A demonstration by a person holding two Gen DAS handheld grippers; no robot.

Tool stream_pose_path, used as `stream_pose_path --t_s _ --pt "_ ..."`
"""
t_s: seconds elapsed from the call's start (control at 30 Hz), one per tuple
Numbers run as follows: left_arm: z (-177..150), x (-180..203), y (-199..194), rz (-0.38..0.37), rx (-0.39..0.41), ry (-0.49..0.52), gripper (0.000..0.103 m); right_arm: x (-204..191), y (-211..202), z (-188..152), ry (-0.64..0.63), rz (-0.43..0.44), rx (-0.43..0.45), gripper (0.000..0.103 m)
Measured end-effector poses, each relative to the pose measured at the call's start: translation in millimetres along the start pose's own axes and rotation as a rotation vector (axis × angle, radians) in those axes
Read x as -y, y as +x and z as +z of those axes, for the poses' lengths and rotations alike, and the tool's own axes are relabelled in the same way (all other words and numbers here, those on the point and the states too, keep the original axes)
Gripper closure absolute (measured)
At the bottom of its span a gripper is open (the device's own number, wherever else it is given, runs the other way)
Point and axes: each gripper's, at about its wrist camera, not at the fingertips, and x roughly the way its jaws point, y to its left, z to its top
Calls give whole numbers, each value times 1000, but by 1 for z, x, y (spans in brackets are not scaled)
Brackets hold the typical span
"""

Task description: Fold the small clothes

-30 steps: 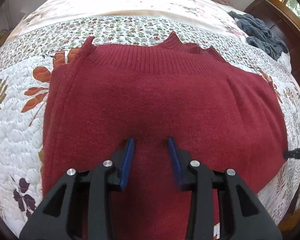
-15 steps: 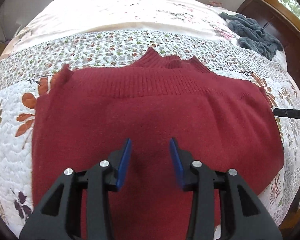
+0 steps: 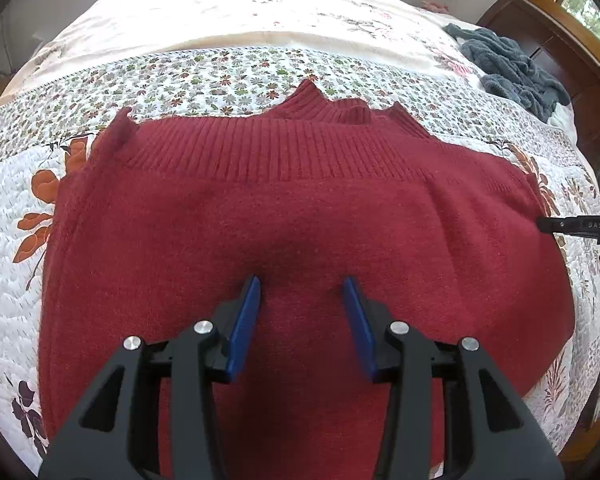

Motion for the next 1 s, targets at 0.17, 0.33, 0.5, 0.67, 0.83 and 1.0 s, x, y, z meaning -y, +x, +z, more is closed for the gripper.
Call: stream_pose_path --t_s 0.17,0.33,0.5,0.67,0.83,1.0 --pt "-1 2 3 9 1 3 59 -1 8 -1 1 -28 -14 96" --pt "1 1 -5 2 -7 -17 58 -6 -16 -9 2 10 36 83" --pt "1 2 -27 -26 39 -26 56 8 -38 -33 37 91 36 60" --pt "-1 10 -22 -35 26 -19 55 19 -24 -51 78 110 -20 52" --pt "-4 8 -7 -35 -3 -41 55 24 -6 -53 113 148 -36 52" --pt "-5 4 -1 -30 -6 -46 54 21 13 -49 133 181 -47 76"
